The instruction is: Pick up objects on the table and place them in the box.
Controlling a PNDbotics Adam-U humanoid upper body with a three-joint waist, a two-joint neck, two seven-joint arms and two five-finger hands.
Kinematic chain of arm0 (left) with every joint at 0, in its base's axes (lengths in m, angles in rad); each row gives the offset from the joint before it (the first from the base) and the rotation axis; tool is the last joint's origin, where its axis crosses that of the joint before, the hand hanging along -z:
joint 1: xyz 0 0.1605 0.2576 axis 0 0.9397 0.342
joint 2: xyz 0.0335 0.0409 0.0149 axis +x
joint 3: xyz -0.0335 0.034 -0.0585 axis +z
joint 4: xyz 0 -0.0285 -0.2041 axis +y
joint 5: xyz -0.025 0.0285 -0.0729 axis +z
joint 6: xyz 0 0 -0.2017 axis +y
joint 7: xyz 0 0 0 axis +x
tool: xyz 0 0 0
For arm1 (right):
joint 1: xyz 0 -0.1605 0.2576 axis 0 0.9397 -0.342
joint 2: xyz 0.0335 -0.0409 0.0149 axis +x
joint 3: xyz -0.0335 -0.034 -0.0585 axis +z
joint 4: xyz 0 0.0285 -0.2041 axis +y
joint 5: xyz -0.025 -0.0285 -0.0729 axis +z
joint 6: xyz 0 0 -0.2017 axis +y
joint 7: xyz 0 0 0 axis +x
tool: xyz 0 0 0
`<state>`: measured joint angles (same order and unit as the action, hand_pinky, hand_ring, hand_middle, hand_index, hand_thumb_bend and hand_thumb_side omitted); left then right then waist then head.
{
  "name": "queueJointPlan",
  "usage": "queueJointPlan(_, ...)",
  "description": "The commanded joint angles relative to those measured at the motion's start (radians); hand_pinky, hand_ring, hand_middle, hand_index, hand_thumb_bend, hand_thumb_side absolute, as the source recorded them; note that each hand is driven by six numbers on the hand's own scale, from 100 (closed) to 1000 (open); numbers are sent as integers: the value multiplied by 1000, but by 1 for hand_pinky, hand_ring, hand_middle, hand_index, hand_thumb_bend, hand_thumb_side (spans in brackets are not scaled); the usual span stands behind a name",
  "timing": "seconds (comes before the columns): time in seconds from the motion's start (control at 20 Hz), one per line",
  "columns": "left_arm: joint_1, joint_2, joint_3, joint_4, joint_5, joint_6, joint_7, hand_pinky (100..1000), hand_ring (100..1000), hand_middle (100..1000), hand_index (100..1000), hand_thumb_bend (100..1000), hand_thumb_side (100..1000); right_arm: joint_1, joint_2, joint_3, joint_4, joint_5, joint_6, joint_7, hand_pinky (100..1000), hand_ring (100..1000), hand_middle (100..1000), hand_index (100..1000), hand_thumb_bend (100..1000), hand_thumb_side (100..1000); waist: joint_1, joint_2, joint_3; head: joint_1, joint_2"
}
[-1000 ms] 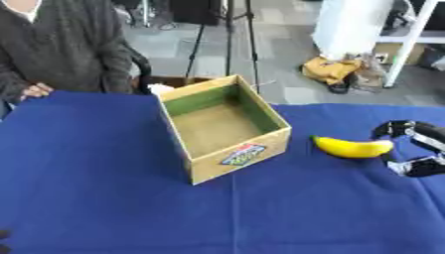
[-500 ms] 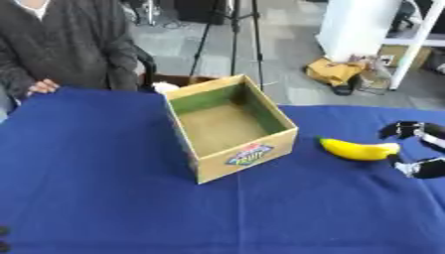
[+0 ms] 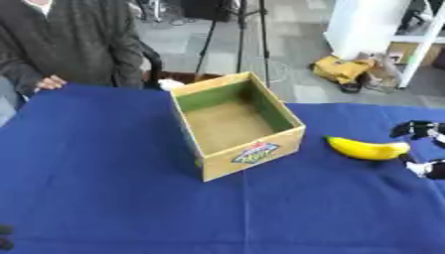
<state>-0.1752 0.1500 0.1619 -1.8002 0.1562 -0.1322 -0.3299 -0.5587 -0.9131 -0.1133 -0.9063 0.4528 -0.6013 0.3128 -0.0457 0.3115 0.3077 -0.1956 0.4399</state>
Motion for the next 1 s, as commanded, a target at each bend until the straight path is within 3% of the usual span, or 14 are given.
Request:
queueJointPlan(0.05,-1,13,9,-25,-4,-8,-1,541,617,523,708,266,1000,-4,-57,-16,-4,-16,3,1,819,907,870,851,100,359,3,-13,4,3,6)
queueJointPlan(0.3,3,9,10,-25,-6,-14,-3,541,617,523,709,263,1000,-1,-59,-20,-2,-28,2,3,816,905,871,853,100,465,9,-6,8,1,11)
queueJointPlan(1.0,5,1,9,-24,-13,-25,-9,543,618,522,709,257,1000,-6,-60,-21,-16,-56,-2,17,810,899,865,852,100,535,15,12,20,-3,12)
